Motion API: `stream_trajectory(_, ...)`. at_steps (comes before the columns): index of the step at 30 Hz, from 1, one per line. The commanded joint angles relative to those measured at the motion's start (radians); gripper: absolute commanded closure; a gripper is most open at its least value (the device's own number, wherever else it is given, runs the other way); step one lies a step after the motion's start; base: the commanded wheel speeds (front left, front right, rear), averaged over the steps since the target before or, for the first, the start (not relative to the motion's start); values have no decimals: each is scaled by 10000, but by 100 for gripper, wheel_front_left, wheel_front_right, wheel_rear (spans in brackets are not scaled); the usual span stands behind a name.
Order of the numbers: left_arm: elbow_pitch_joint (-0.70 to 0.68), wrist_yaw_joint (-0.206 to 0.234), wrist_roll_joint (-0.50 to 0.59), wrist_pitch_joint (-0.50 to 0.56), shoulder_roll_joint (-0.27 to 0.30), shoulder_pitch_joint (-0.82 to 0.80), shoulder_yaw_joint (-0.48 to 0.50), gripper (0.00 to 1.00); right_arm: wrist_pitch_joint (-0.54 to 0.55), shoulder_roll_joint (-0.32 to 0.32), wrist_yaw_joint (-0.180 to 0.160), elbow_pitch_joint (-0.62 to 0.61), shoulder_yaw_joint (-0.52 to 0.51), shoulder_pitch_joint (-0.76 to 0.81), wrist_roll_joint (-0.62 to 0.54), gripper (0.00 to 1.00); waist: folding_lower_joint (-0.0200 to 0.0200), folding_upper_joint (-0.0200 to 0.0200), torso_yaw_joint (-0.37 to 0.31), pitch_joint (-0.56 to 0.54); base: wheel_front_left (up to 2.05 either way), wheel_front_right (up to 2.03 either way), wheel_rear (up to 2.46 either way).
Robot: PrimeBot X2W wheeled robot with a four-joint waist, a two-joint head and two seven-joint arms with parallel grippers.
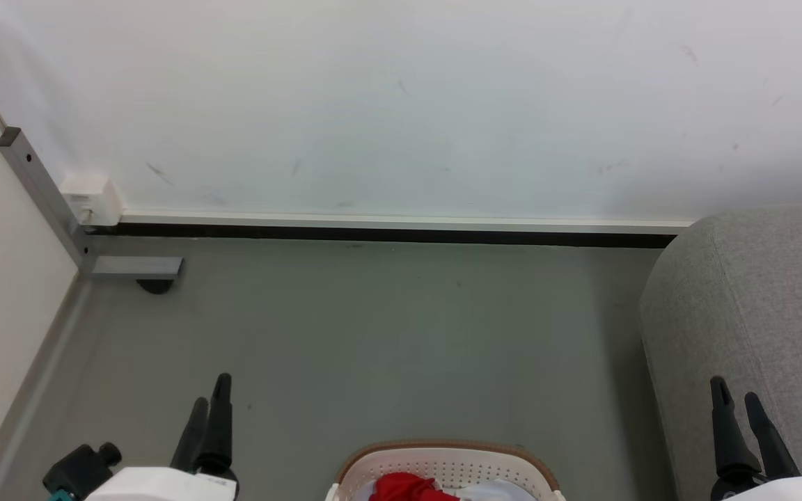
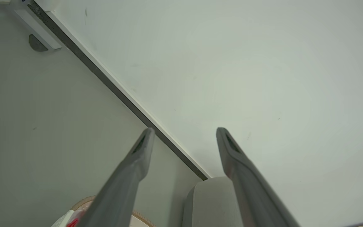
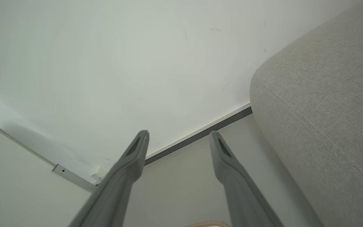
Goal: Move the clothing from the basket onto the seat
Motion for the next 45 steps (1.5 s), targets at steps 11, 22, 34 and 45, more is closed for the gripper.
stream_trajectory(11, -378, 55, 2165, -513, 394, -133, -457, 0, -515, -184, 50, -71, 209, 62, -2142, 0, 0, 0, -5, 10, 0, 0, 0)
stream_trajectory(22, -453, 94, 3473, -898, 560, -158, -775, 0, -892, -227, 55, -61, 403, 143, -3502, 0, 0, 0, 2, 0, 0, 0, 0)
stream_trajectory(34, -603, 225, 4737, -1245, 802, -179, -993, 0, -1249, -211, 62, -209, 438, 282, -4601, 0, 0, 0, -15, -4, 0, 0, 0)
stream_trajectory(45, -492, 243, 5741, -1564, 961, -132, -1102, 0, -1559, -67, 69, -174, 221, 448, -5291, 0, 0, 0, -32, -37, 0, 0, 0)
